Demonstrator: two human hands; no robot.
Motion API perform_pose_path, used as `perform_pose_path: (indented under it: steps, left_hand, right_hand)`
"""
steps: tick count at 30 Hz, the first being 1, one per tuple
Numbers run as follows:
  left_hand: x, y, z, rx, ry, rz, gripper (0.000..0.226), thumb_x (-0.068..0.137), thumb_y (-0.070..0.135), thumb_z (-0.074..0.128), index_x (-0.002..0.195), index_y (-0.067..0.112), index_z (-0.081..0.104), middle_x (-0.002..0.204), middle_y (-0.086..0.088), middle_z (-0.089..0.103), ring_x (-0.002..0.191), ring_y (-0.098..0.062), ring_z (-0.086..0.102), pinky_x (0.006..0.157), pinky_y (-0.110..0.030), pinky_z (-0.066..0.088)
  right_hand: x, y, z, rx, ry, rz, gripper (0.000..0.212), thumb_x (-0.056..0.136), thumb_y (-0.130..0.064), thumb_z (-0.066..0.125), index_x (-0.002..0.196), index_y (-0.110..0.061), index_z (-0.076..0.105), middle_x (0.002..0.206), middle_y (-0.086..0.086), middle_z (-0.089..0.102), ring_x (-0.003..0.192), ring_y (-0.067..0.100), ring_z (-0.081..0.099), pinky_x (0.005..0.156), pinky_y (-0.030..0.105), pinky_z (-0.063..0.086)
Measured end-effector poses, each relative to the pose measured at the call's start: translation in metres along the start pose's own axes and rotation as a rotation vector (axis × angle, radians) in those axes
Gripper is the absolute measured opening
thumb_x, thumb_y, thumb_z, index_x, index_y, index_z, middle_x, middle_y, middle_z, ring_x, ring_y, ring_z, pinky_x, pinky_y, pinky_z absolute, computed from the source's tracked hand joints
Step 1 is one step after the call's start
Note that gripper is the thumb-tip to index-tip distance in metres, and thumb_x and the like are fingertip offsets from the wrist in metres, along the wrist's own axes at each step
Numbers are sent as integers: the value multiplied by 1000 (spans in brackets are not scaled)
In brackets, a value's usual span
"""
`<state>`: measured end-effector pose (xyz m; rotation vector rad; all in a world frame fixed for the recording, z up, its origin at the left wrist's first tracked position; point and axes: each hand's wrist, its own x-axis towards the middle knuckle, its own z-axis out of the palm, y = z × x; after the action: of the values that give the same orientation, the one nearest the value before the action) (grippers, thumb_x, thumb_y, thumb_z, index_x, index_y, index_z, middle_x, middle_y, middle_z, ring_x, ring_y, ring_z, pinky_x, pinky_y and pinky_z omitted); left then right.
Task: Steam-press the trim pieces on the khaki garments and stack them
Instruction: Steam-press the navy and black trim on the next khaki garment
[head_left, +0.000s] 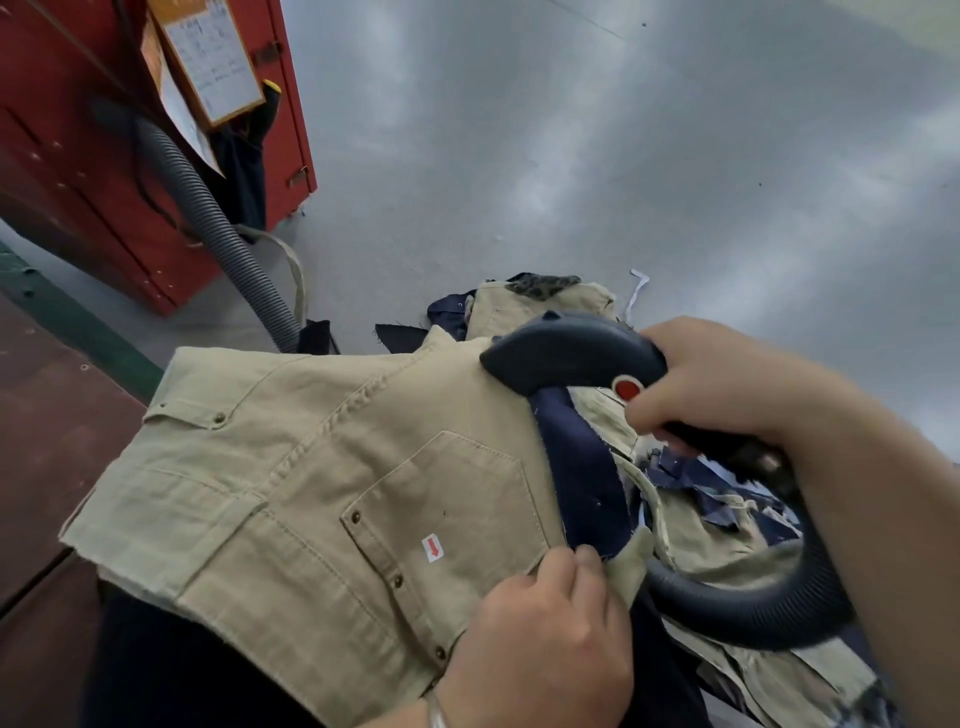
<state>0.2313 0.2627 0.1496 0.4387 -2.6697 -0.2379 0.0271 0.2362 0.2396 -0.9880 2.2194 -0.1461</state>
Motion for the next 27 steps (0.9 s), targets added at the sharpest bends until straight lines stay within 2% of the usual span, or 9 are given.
perform_pose_path:
  steps: [4, 7, 9, 13, 17, 20, 23, 25, 27]
  left_hand:
    - [-1, 2, -1, 27, 22, -11, 22, 67, 8, 54, 54, 19, 67, 60, -1, 65, 46, -15, 51, 34, -21, 31]
    - [-1, 2, -2, 31, -5, -1, 17, 64, 9, 59, 54, 20, 67, 59, 0, 64, 47, -15, 51, 35, -21, 30]
    - [-1, 2, -1, 26, -23, 0, 13, 63, 11, 62, 54, 20, 67, 60, 0, 64, 47, -14, 51, 35, -21, 31]
    - [0, 2, 0, 17, -33, -23, 15, 64, 13, 60, 53, 22, 66, 61, 0, 65, 46, -14, 49, 35, -20, 30]
    - [2, 1, 0, 22, -36, -12, 8, 58, 17, 69, 53, 21, 65, 62, -2, 65, 45, -15, 47, 37, -20, 26]
    - [0, 0, 2, 27, -34, -14, 9, 62, 15, 65, 55, 20, 67, 66, -5, 68, 46, -15, 50, 38, -20, 26]
    - [0, 1, 2, -5, -28, -14, 9, 59, 13, 66, 53, 20, 66, 64, -3, 68, 47, -14, 52, 37, -19, 29]
    - [1, 1, 2, -17, -24, -15, 8, 54, 16, 71, 51, 20, 65, 61, -2, 66, 46, -15, 49, 37, -19, 28]
    - [1, 1, 2, 0, -11, -15, 9, 56, 14, 67, 51, 20, 65, 63, -4, 67, 45, -15, 49, 38, -19, 26]
  right_hand:
    - [34, -14, 2, 44, 12, 37, 16, 65, 8, 59, 80, 5, 58, 51, 19, 59, 39, 26, 52, 45, 33, 50]
    - [50, -24, 0, 53, 80, 49, 23, 72, 9, 59, 95, 15, 60, 62, 23, 60, 45, 26, 55, 50, 36, 52]
    - [50, -24, -9, 53, 141, 44, 21, 75, 7, 60, 97, 11, 61, 63, 21, 62, 43, 24, 55, 47, 34, 52]
    - [14, -12, -32, 36, 208, -66, 15, 70, 1, 67, 77, -9, 59, 47, 7, 63, 37, 19, 59, 38, 35, 53]
    - [-39, 5, -39, -145, 113, -119, 27, 54, -32, 68, 79, -28, 61, 47, 5, 65, 37, 19, 63, 41, 37, 53]
    - [-56, 16, -38, -177, -39, -47, 45, 38, -45, 58, 83, -43, 61, 47, 3, 65, 36, 17, 62, 37, 27, 50]
    - [-54, 24, -28, -189, -152, 2, 44, 37, -44, 57, 81, -43, 60, 51, 4, 67, 39, 21, 64, 39, 32, 53]
    - [-46, 24, -23, -174, -187, 13, 40, 41, -36, 61, 81, -34, 61, 53, 10, 68, 41, 24, 65, 40, 36, 54]
    - [-36, 21, -23, -149, -193, 20, 28, 49, -22, 66, 77, -24, 62, 52, 13, 66, 40, 26, 63, 40, 31, 51]
